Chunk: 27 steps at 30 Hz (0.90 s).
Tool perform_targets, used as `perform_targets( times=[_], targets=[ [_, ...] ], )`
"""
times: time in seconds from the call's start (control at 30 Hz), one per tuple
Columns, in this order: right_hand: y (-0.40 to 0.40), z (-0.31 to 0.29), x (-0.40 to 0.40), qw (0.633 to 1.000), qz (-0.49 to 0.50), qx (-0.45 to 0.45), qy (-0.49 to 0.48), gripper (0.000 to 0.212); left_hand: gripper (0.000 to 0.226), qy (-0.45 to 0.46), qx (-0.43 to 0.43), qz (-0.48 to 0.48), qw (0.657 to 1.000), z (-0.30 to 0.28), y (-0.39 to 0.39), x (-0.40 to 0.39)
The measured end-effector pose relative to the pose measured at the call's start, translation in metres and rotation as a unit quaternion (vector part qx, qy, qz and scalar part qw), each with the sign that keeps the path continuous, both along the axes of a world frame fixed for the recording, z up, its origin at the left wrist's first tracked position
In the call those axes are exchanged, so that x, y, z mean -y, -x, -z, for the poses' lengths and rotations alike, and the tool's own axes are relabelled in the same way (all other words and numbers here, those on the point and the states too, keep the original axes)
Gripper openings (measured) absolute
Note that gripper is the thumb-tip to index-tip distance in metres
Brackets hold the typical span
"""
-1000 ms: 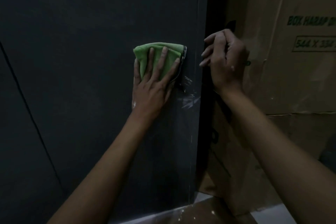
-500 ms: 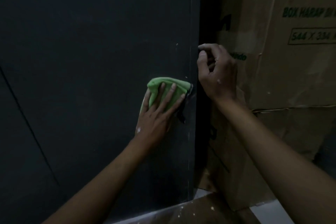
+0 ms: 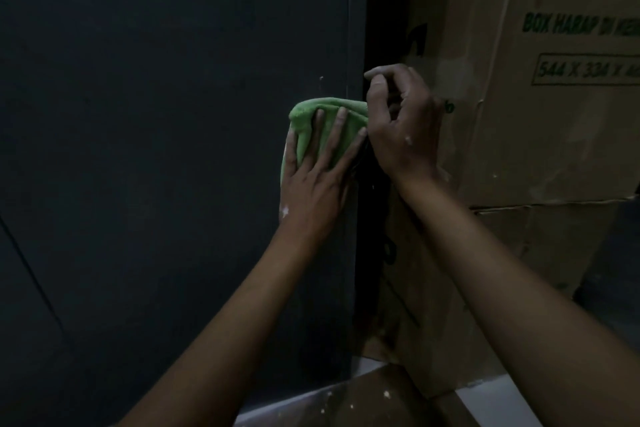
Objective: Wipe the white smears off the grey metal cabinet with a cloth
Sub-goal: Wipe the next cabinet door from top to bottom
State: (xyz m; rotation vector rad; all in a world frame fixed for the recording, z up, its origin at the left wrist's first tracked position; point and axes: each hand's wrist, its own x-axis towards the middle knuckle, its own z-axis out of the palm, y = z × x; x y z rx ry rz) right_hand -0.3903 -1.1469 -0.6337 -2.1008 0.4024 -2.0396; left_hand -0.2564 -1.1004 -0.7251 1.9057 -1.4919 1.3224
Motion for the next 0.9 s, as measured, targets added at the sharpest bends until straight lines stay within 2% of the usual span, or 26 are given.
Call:
perform_targets(
  times=[0.1, 0.23, 0.37, 0.47, 0.53, 0.73, 0.9],
  targets=[
    [0.000, 0.005, 0.005, 1.000, -0.003, -0.013, 0.003, 0.025, 0.072, -0.036, 0.035, 0.026, 0.998, 0.032, -0.006, -0.012],
    [0.000, 0.017, 0.010, 0.999, -0.004, -0.040, -0.019, 0.030, 0.089, -0.165, 0.108, 0.062, 0.978, 0.117, -0.023, -0.040],
    [-0.008, 0.026, 0.004, 0.998, -0.027, -0.062, -0.021, 0.030, 0.095, -0.345, 0.149, 0.016, 0.926, 0.189, -0.031, -0.069],
    [-0.010, 0.031, -0.007, 0.994, -0.025, -0.103, 0.011, 0.026, 0.104, -0.449, 0.145, -0.020, 0.881, 0.209, -0.034, -0.077],
    [-0.010, 0.031, -0.012, 0.993, -0.024, -0.116, 0.017, 0.025, 0.107, -0.448, 0.157, -0.026, 0.880, 0.209, -0.037, -0.079],
    [-0.007, 0.017, -0.011, 0.996, -0.020, -0.087, 0.018, 0.032, 0.097, -0.323, 0.163, -0.022, 0.932, 0.171, -0.049, -0.098],
    [-0.010, 0.013, -0.010, 0.998, -0.021, -0.067, 0.007, 0.034, 0.088, -0.289, 0.210, -0.038, 0.933, 0.164, -0.052, -0.107]
  ],
)
